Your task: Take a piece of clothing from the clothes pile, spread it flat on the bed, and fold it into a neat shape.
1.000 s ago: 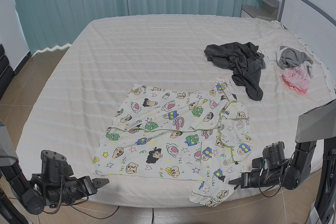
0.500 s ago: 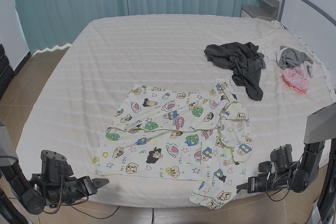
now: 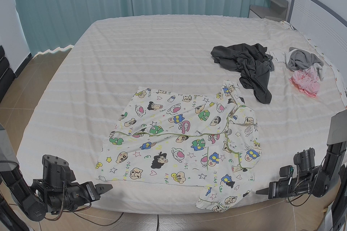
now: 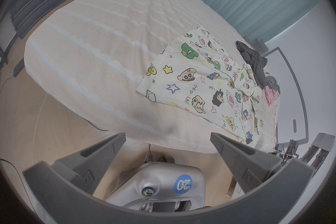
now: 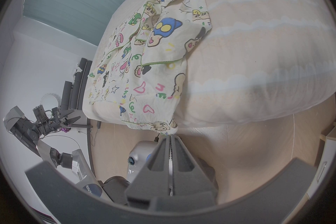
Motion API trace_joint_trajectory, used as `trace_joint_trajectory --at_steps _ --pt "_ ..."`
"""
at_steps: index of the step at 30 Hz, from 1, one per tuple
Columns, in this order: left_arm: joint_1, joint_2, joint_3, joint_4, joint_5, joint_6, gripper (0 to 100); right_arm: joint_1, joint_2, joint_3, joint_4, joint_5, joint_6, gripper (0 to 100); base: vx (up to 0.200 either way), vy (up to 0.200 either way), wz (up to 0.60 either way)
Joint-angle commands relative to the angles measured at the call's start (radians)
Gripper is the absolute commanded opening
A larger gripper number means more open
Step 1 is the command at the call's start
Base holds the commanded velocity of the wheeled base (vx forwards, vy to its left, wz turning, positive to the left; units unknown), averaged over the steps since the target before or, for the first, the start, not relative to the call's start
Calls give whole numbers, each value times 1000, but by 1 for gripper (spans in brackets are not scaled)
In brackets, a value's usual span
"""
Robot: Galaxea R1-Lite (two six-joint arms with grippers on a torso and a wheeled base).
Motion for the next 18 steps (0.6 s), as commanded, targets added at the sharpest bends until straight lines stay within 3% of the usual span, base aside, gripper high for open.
trace_joint_trajectory --at_steps 1,3,4,13,18 --pt "0 2 13 0 -1 -1 100 -3 13 11 -3 23 -2 0 0 0 0" --pt "0 3 13 0 -1 -1 100 32 36 14 -9 32 -5 0 0 0 0" --pt "0 3 13 0 -1 -1 100 32 36 14 -9 32 -5 100 0 0 0" --pt "0 6 13 0 -1 -1 100 145 121 -27 -38 24 -22 100 0 0 0" --pt "0 14 12 0 0 -1 100 216 168 -119 -31 -72 -22 100 0 0 0"
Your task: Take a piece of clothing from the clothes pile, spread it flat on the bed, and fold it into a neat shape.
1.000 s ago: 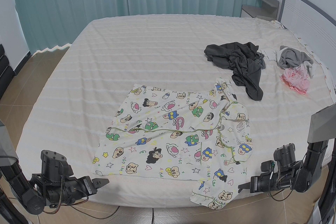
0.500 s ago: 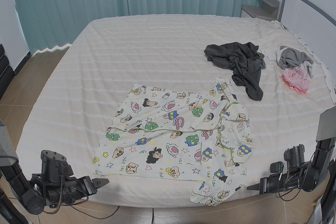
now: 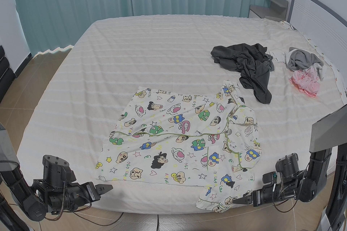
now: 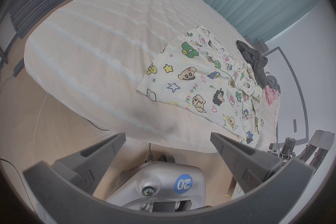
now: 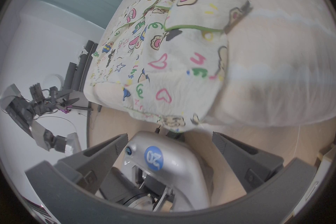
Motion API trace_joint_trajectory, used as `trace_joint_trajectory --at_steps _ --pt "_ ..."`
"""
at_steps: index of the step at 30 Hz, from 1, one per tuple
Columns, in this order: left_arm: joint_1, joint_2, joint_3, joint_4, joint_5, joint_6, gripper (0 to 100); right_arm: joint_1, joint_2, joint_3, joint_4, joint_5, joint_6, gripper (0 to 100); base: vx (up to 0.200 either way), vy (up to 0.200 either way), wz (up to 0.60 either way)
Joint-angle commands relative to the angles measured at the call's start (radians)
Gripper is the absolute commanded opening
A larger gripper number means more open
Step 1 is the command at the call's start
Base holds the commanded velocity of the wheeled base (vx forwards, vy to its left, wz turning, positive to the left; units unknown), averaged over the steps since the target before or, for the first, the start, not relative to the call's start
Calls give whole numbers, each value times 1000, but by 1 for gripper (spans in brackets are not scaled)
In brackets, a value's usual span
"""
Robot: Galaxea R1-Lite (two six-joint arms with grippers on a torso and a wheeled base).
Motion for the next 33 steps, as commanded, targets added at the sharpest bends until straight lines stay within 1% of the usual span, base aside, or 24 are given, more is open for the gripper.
trace_joint_trajectory --at_steps 1,2,8,10,11,13,15,16,18,21,23,30,33 --pt "0 13 12 -2 1 -1 100 75 68 -80 4 -67 -1 100 0 0 0" --pt "0 15 12 -2 1 -1 100 83 76 -93 7 -81 -1 100 0 0 0" --pt "0 21 12 -5 1 1 100 100 79 -108 10 -102 0 100 0 0 0" --pt "0 21 12 -5 1 1 100 112 91 -131 10 -130 0 100 0 0 0" --pt "0 21 12 -6 1 1 100 114 93 -133 10 -131 0 100 0 0 0" --pt "0 21 12 -6 1 -1 100 127 103 -160 10 -165 5 100 0 0 0" --pt "0 20 12 -6 1 -1 100 129 105 -168 9 -173 8 100 0 0 0" --pt "2 20 12 -6 1 -1 100 131 109 -179 10 -188 11 0 0 0 0" --pt "2 20 12 -6 1 -1 100 131 109 -179 10 -191 11 0 0 0 0" --pt "2 20 12 -6 1 -1 100 131 109 -172 27 -231 8 0 0 0 0" --pt "3 21 12 -6 1 -1 100 131 106 -172 43 -239 8 0 0 0 0" --pt "5 20 12 -6 2 -1 100 127 77 -126 23 -233 12 0 0 0 0" --pt "5 20 12 -6 2 1 100 129 77 -99 -11 -225 12 0 0 0 0"
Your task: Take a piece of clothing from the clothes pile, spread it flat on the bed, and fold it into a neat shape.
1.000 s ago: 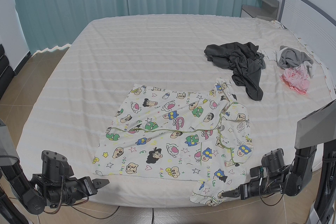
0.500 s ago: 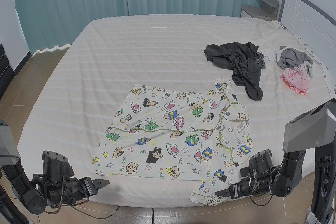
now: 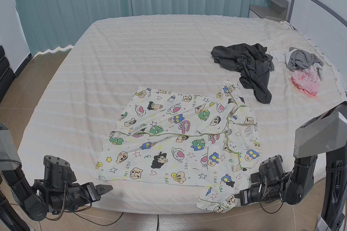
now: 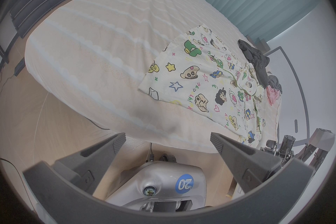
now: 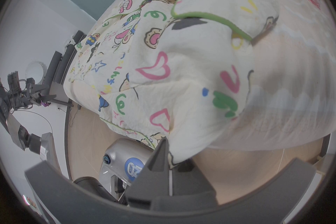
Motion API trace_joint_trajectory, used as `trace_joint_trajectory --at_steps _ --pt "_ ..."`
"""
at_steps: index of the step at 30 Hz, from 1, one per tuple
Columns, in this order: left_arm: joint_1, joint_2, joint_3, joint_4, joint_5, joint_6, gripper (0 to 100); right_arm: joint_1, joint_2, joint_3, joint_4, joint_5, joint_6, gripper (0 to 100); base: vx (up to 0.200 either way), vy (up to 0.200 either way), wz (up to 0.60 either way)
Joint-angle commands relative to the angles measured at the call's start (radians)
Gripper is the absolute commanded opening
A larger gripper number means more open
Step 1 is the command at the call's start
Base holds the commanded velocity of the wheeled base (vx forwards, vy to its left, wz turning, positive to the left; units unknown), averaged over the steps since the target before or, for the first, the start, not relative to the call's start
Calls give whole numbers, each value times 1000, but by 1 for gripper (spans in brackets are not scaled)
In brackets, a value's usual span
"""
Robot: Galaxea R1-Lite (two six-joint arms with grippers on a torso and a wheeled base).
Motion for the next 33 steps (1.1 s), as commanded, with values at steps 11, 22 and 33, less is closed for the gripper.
trace_joint_trajectory --at_steps 11,22,33 --pt "0 -1 12 0 2 1 100 -4 -18 193 -135 9 0 0 0 0 0" --pt "0 -1 13 0 2 -1 100 -56 -16 292 -201 9 -35 0 0 0 0" --pt "0 0 13 0 0 -1 100 -102 -30 292 -97 9 -126 0 0 0 0"
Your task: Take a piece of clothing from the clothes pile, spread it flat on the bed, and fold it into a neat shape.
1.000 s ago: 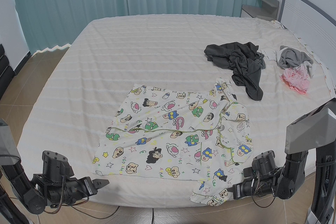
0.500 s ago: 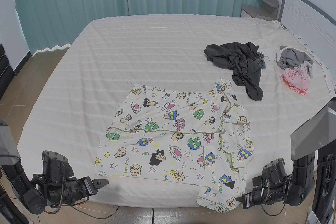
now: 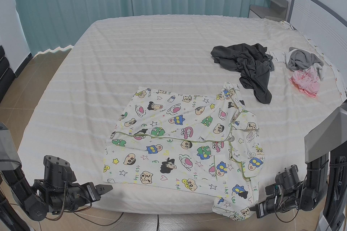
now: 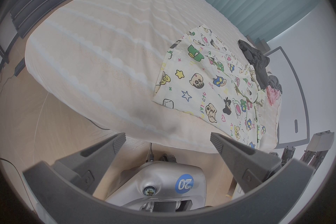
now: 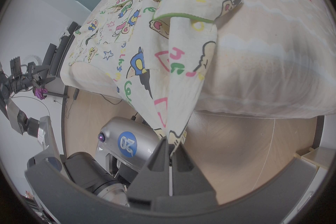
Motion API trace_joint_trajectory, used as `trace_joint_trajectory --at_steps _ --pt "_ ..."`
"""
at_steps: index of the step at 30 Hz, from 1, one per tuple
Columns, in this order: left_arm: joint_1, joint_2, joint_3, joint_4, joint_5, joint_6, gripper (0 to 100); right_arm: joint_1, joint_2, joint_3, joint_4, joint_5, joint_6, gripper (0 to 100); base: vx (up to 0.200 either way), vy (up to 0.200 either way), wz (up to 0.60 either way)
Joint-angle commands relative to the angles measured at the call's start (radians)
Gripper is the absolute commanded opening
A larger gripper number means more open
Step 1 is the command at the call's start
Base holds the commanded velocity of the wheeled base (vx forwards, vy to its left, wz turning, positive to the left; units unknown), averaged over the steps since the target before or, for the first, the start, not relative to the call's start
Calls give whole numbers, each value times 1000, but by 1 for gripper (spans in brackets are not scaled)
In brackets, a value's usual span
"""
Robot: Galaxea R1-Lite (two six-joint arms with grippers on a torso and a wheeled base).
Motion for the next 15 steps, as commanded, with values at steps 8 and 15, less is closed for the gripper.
trace_joint_trajectory --at_steps 8,15 --pt "-5 30 4 -2 -7 -4 100 -95 -42 18 87 3 -93 0 0 0 0" --pt "0 136 -154 1 50 -73 100 -92 -68 18 99 5 -98 0 0 0 0"
